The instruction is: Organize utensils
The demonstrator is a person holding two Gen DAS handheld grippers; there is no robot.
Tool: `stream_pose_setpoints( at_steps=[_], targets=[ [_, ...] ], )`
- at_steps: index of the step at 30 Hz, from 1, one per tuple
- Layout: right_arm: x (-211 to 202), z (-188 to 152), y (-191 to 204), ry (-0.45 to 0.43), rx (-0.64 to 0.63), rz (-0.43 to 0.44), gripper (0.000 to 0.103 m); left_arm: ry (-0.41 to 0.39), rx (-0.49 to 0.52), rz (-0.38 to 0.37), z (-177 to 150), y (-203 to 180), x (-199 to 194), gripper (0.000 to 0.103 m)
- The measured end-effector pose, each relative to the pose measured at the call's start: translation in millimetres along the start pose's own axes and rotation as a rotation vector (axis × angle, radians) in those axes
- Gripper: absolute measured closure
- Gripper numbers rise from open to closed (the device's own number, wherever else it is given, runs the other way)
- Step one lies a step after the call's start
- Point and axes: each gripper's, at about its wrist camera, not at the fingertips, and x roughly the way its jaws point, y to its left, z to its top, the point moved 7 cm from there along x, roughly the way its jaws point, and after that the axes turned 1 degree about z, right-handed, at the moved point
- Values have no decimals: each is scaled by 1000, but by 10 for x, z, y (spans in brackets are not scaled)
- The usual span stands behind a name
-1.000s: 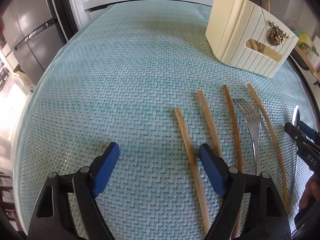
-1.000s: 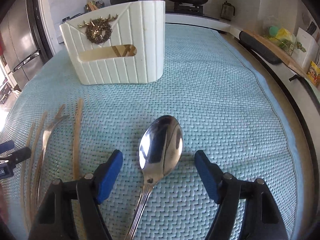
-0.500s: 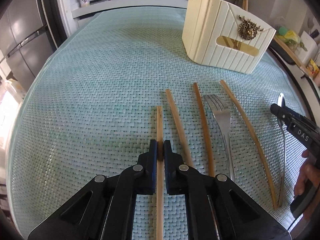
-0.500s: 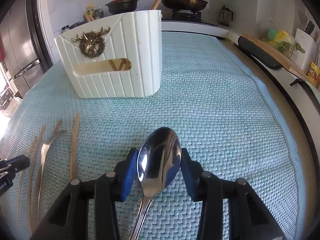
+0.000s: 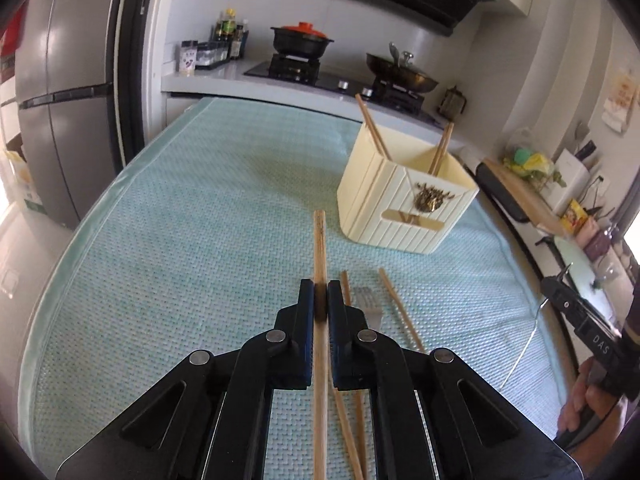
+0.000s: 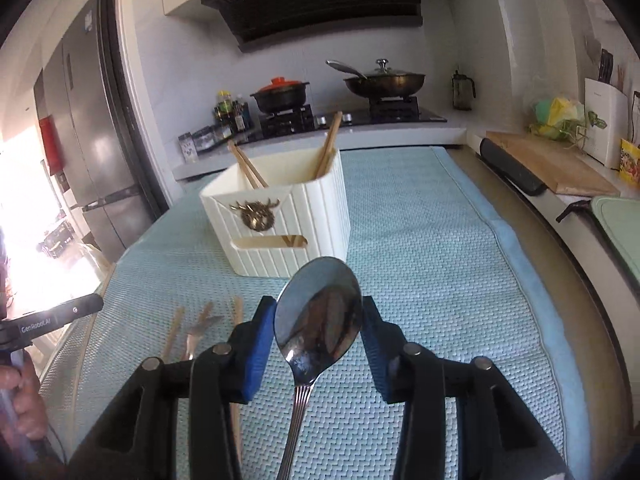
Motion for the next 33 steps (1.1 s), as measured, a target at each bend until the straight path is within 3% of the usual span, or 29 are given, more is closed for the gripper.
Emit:
stream_pose_setpoints(
  at_steps=[6, 18, 33],
  targets=[
    [-424, 129, 150, -75, -34, 16, 61, -61, -23, -60, 63, -120, -327, 99],
    [-722, 503, 258, -162, -88, 21, 61, -166, -93, -180, 348, -77, -583, 99],
    [-968, 744, 376, -216, -125, 52, 61, -175, -154, -225, 349, 32, -568, 98]
  ],
)
